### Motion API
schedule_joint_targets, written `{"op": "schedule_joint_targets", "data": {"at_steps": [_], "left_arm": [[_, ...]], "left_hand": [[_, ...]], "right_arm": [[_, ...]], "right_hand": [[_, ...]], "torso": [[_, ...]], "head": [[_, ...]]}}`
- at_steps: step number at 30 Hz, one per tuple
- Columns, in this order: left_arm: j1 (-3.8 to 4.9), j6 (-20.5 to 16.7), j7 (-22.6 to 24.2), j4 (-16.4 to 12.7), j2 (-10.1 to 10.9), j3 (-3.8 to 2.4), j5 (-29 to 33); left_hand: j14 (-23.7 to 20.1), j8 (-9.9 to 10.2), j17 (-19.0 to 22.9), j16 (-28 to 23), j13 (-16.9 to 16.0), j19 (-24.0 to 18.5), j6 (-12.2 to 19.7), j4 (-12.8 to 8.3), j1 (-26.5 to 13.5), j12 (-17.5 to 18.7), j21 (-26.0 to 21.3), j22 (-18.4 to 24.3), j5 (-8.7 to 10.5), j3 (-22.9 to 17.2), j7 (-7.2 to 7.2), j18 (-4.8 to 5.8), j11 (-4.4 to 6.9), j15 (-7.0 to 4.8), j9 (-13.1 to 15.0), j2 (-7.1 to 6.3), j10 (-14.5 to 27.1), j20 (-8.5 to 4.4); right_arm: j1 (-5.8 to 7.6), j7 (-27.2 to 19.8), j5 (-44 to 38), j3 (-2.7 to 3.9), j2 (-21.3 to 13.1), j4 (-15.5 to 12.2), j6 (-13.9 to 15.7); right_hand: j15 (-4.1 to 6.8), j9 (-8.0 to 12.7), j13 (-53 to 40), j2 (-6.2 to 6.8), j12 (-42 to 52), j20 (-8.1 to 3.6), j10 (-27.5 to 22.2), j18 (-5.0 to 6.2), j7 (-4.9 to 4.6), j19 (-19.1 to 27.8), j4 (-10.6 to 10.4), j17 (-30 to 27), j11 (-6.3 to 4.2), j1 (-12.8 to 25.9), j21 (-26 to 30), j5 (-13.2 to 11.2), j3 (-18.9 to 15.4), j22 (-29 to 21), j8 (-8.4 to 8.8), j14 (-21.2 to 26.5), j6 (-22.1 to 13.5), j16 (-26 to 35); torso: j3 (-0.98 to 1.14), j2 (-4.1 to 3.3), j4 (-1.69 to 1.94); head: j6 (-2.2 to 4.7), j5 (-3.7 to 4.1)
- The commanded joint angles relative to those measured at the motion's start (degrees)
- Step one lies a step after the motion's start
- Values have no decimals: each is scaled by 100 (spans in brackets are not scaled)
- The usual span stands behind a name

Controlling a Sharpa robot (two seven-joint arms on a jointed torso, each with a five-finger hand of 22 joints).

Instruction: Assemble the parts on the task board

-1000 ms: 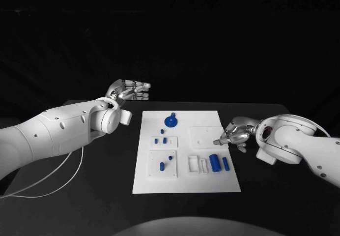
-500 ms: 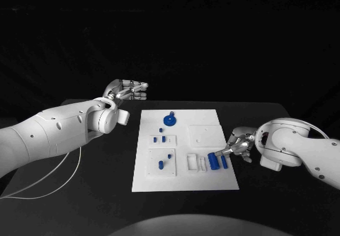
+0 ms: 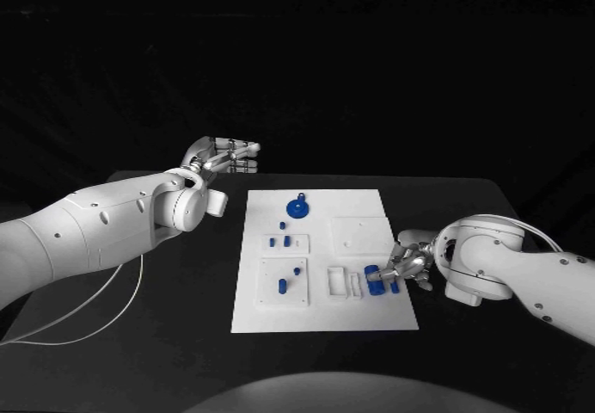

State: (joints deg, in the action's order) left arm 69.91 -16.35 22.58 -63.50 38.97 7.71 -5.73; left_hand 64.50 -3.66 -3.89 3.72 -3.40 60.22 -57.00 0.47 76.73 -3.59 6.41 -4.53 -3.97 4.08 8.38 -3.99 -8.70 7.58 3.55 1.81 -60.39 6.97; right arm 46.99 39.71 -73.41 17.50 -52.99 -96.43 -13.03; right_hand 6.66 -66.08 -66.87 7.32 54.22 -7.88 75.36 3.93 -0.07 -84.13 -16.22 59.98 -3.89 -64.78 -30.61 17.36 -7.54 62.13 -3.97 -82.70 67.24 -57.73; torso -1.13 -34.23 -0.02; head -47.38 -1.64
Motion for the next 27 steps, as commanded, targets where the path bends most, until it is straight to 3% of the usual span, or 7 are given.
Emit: {"op": "schedule_joint_targets", "data": {"at_steps": [1,8,16,27], "left_arm": [[-7,90,33,-19,-13,-6,34],[-7,96,14,-25,-17,-5,27],[-7,120,0,-26,-22,-5,21],[-7,222,-32,-16,-21,-5,19]], "left_hand": [[6,-3,-5,-15,7,13,19,9,-62,14,28,9,-9,28,-4,-106,-4,21,0,7,33,19],[-31,-4,-2,-17,7,-6,-10,16,-67,13,28,13,-7,21,4,-107,-12,33,1,3,48,28],[-31,-4,-2,-17,7,-6,-10,16,-67,13,28,13,-7,21,4,-107,-12,33,1,3,48,28],[-52,-3,-5,-15,7,-20,-21,65,-118,12,28,14,-8,24,6,-114,-15,39,1,20,57,37]], "right_arm": [[-3,141,-344,-42,52,49,58],[-3,137,-429,-166,173,201,97],[-3,147,-513,-243,309,341,155],[-3,205,-401,-409,454,481,76]], "right_hand": [[-4,4,9,50,-25,0,-14,-44,14,-195,-23,4,24,-10,29,-4,-10,8,27,-43,-39,22],[-5,5,20,54,-43,2,-23,-44,13,-193,-25,-7,25,-2,48,-14,-9,6,28,-38,-43,45],[-7,0,29,22,-50,4,-25,-46,14,-199,-22,-10,24,6,83,-9,2,12,26,-45,-39,78],[-9,-8,40,-40,-65,5,-39,-47,11,-196,1,-1,27,-9,134,24,-11,13,27,-48,-52,93]], "torso": [[2,-8,-2],[0,-5,-2],[-3,-6,0],[-10,-4,-1]], "head": [[-10,-6],[-19,6],[-25,-9],[-39,-21]]}}
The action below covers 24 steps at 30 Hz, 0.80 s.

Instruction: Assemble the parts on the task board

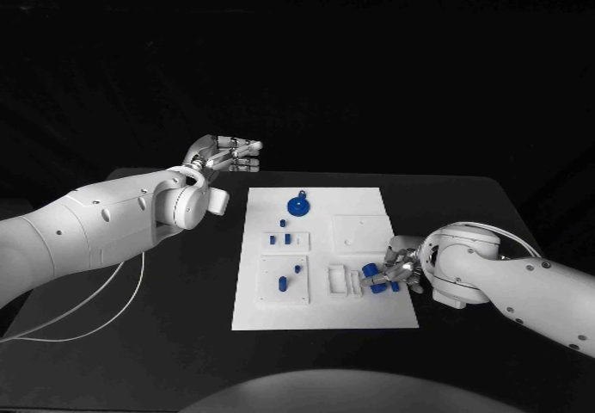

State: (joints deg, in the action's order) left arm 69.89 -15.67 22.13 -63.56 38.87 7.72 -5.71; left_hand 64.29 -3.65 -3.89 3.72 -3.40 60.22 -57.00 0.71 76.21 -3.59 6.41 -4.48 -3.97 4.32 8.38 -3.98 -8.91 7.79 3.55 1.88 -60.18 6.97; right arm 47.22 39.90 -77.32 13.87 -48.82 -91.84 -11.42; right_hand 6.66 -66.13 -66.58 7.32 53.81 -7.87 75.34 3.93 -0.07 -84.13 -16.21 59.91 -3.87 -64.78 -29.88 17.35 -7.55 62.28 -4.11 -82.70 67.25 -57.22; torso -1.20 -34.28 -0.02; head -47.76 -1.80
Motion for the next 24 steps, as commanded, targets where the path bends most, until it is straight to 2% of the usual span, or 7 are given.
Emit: {"op": "schedule_joint_targets", "data": {"at_steps": [1,12,15,17,18,19,24], "left_arm": [[-5,172,11,-12,-10,-5,17],[-6,260,-5,-14,-9,-5,16],[-6,261,-6,-15,-6,-5,14],[-6,259,-7,-15,-3,-5,13],[-6,258,-8,-15,-2,-5,11],[-6,258,-9,-15,-2,-5,11],[-6,274,-3,-15,-3,-5,7]], "left_hand": [[-31,-3,-5,-15,7,-20,-21,41,-67,12,28,9,-8,0,6,-114,5,18,1,13,37,37],[-31,-5,-5,-15,7,-23,-12,51,-65,13,29,9,-8,0,5,-114,5,19,1,30,40,38],[-32,-5,-5,-15,7,-23,-12,51,-64,13,29,9,-8,1,5,-114,5,19,1,31,40,38],[-32,-5,-5,-15,7,-23,-12,51,-64,13,29,9,-8,1,5,-114,5,19,1,31,40,38],[-32,-5,-5,-15,7,-23,-12,51,-64,13,29,9,-8,1,5,-114,5,19,1,31,40,38],[-33,-6,-6,-15,7,-23,-16,47,-57,13,30,9,-10,2,6,-114,4,20,2,33,44,38],[-33,-6,-6,-15,7,-23,-16,47,-57,13,30,9,-10,2,6,-114,4,20,2,33,44,38]], "right_arm": [[-26,189,-3,-60,43,26,-96],[-25,231,48,-204,78,55,41],[-25,221,116,-213,71,41,161],[-25,210,168,-215,64,18,231],[-25,204,202,-216,59,0,264],[-25,200,225,-217,55,-12,284],[-20,165,461,-217,3,-169,447]], "right_hand": [[-9,-5,12,-56,-25,6,-39,-48,10,-198,4,8,25,-9,61,29,-8,0,40,-51,-51,43],[19,59,6,-906,-16,-19,-42,-72,69,-211,699,62,-20,-357,-58,1871,-212,134,45,-60,-97,26],[43,137,-1,-1004,-16,-41,-48,-91,100,-219,889,76,-52,-566,-74,1845,196,154,49,-62,-139,18],[81,318,-3,-647,-47,-72,-72,-122,122,-223,939,96,-41,-502,-96,637,1516,179,62,-60,-176,14],[126,451,3,-56,-77,-85,-69,-143,191,-223,991,114,15,-273,-125,-306,3412,207,48,-61,-152,11],[66,278,-10,253,-43,-74,-9,-131,131,-223,1223,114,-47,260,-131,297,3853,221,-9,-66,-71,15],[50,-101,-31,118,-1,-54,17,-108,116,-224,2058,120,-67,1041,-174,458,4447,296,36,-71,-60,-15]], "torso": [[-4,2,2],[-1,-1,-2],[1,-2,-5],[2,-3,-7],[2,-3,-7],[1,-4,-7],[0,-2,-7]], "head": [[2,-5],[-18,-15],[-22,-18],[-25,-21],[-25,-21],[-25,-20],[-27,-24]]}}
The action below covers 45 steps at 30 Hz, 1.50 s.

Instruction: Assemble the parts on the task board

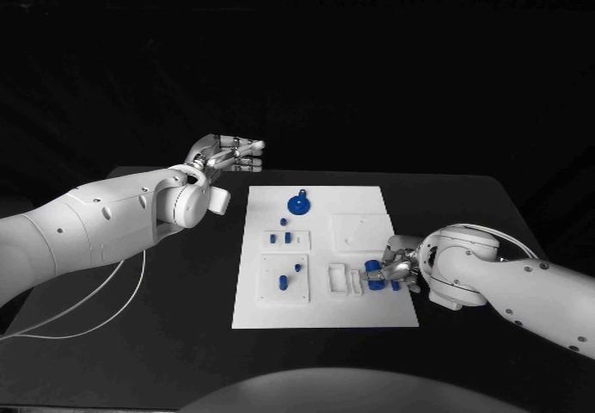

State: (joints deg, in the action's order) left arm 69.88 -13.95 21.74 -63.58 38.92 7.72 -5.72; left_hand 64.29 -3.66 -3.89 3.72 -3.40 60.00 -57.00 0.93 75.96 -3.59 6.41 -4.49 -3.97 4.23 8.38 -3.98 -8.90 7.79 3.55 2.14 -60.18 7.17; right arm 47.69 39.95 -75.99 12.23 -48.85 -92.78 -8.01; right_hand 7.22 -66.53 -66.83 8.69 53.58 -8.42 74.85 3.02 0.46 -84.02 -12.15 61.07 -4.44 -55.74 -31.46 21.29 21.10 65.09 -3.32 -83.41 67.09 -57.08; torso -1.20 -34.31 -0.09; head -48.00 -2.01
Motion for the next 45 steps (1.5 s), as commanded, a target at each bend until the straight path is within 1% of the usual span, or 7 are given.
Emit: {"op": "schedule_joint_targets", "data": {"at_steps": [1,14,22,28,33,40,45], "left_arm": [[-5,106,38,-12,-8,-5,8],[-5,116,36,-14,-7,-5,6],[-5,114,26,-21,-4,-5,1],[-5,108,18,-21,-3,-5,-4],[-5,105,15,-20,-14,-5,-5],[-5,102,5,-21,-22,-5,-6],[-5,97,-5,-25,-24,-5,-6]], "left_hand": [[-33,-6,-6,-15,7,-2,-16,25,-31,13,30,10,-10,12,6,-114,3,20,1,7,44,17],[-33,-5,-6,-15,6,-4,-15,29,-40,12,30,10,-7,21,5,-114,4,20,1,-1,41,18],[-33,-5,-6,-15,6,-4,-15,29,-40,12,30,10,-7,21,5,-114,4,20,1,-1,41,18],[-35,-5,-6,-15,7,-5,-20,28,-37,13,32,10,-10,22,13,-114,3,20,1,3,45,18],[-35,-4,-6,-15,7,-6,-15,29,-36,12,32,10,-10,21,10,-114,3,21,1,5,46,19],[-36,-4,-6,-15,7,-6,-13,29,-35,12,32,10,-10,21,8,-115,3,21,1,5,47,19],[-38,-5,-5,-16,7,-6,-12,35,-40,12,32,10,-9,22,15,-115,2,21,1,3,48,20]], "right_arm": [[-60,154,375,-52,-6,-110,135],[163,165,764,-12,-82,-424,272],[203,186,856,-6,-39,-519,330],[216,231,919,-11,74,-453,243],[220,276,952,-48,237,-347,205],[222,294,719,-145,435,-209,246],[222,282,401,-224,542,-135,281]], "right_hand": [[-5,-64,-7,-22,26,-1,69,-15,64,-236,1666,6,-10,144,-15,87,1585,18,-43,0,-44,-35],[2,-49,-12,-57,39,-7,81,-17,73,-240,1770,13,-17,157,-50,262,1473,64,-39,2,-21,-61],[2,-38,-5,-63,28,-8,76,-17,73,-239,1788,5,-17,147,-38,310,1440,71,-40,4,-18,-57],[-2,-16,-3,-74,27,-4,75,-20,72,-237,1799,2,-15,144,-42,313,1402,87,-39,4,-15,-60],[-6,5,1,-91,20,1,66,-20,70,-238,1799,1,-11,133,-29,339,1349,94,-40,4,-21,-64],[-8,15,0,-99,23,2,67,-21,70,-239,1794,3,-12,136,-31,351,1316,104,-40,4,-13,-70],[-5,35,7,-90,16,0,67,-20,72,-238,1786,-6,-14,134,-12,335,1314,103,-39,7,-4,-61]], "torso": [[-1,1,-1],[-4,-1,2],[-3,-2,9],[-10,0,10],[-6,-3,8],[-4,-5,5],[-4,-4,0]], "head": [[-2,-3],[0,-5],[2,-39],[1,-40],[6,-31],[17,-30],[18,-62]]}}
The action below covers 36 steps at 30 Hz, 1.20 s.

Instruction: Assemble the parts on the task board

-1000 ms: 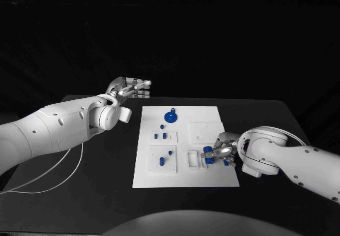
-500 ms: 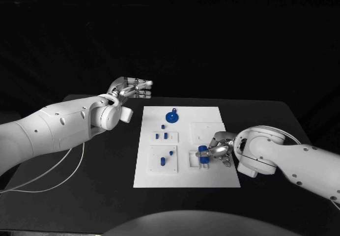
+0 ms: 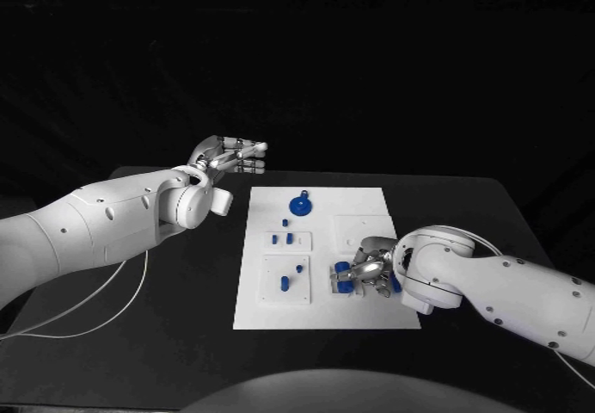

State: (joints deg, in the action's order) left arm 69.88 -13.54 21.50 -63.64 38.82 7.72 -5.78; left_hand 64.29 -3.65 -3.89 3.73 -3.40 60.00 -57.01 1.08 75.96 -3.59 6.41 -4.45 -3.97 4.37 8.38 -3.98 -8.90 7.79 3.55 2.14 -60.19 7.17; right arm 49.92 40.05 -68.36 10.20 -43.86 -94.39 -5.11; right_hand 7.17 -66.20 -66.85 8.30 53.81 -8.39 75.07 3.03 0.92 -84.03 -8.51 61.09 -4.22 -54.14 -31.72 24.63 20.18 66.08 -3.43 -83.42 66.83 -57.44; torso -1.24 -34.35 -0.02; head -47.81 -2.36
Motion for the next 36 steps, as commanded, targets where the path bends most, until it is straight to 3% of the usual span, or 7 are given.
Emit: {"op": "schedule_joint_targets", "data": {"at_steps": [1,11,17,24,26,31,36], "left_arm": [[-5,51,19,-20,-14,-5,-1],[-5,32,25,-29,-13,-6,0],[-5,29,22,-33,-9,-6,0],[-5,27,17,-35,-3,-6,0],[-5,27,15,-35,-2,-6,0],[-5,28,8,-35,0,-6,0],[-5,28,6,-35,1,-6,0]], "left_hand": [[-41,-5,-5,-16,6,-8,-12,23,-41,13,31,7,-8,7,23,-115,0,22,1,3,52,20],[-50,-4,-5,-16,6,-11,2,23,-40,12,29,7,-10,4,44,-115,-2,25,0,-1,54,22],[-50,-4,-5,-16,6,-11,2,23,-40,12,29,7,-10,4,44,-115,-2,25,0,-1,54,22],[-54,-3,-5,-16,6,-14,11,25,-44,13,28,7,-10,2,50,-117,-3,27,0,-9,60,24],[-54,-3,-5,-16,6,-14,11,25,-44,13,28,7,-10,2,50,-117,-3,27,0,-9,60,24],[-54,-3,-5,-16,6,-14,11,25,-44,13,28,7,-10,2,50,-117,-3,27,0,-9,60,24],[-54,-3,-5,-16,6,-14,11,25,-44,13,28,7,-10,2,50,-117,-3,27,0,-9,60,24]], "right_arm": [[-1,272,-394,-28,56,30,-9],[-2,266,-578,-65,180,86,48],[-3,270,-615,-70,214,129,60],[-10,260,-635,-82,248,157,48],[-12,250,-637,-85,252,154,42],[-17,223,-639,-89,249,128,59],[-25,193,-641,-90,234,88,131]], "right_hand": [[0,3,8,-51,-8,-3,45,-21,26,-237,1422,-8,-36,-26,13,1,1406,3,-28,7,22,-25],[-2,33,9,-38,-4,-2,48,-22,29,-242,1370,-13,-36,-9,11,-52,1354,11,-27,6,33,-23],[-4,90,12,-19,-3,-1,48,-21,30,-244,1233,-17,-34,-4,24,-437,1184,10,-25,6,65,-21],[-27,147,37,165,-21,17,46,-7,-10,-244,543,-39,5,-122,49,-2139,550,-2,-30,7,163,2],[-28,116,43,293,-20,21,48,1,-20,-245,139,-38,9,-304,61,-2173,416,-9,-32,9,173,6],[-23,103,44,402,-34,10,50,-7,-31,-246,-97,-31,18,-199,68,-2184,68,-11,-33,11,185,15],[-17,107,32,443,-50,2,58,-14,-31,-248,-636,-5,10,-453,53,-2186,-416,-3,-30,8,184,28]], "torso": [[0,-1,-7],[1,0,-5],[0,-1,-3],[2,2,-7],[2,1,-7],[2,0,-9],[3,0,-9]], "head": [[-1,-38],[-10,-64],[-14,-65],[-17,-77],[-18,-80],[-19,-82],[-16,-78]]}}
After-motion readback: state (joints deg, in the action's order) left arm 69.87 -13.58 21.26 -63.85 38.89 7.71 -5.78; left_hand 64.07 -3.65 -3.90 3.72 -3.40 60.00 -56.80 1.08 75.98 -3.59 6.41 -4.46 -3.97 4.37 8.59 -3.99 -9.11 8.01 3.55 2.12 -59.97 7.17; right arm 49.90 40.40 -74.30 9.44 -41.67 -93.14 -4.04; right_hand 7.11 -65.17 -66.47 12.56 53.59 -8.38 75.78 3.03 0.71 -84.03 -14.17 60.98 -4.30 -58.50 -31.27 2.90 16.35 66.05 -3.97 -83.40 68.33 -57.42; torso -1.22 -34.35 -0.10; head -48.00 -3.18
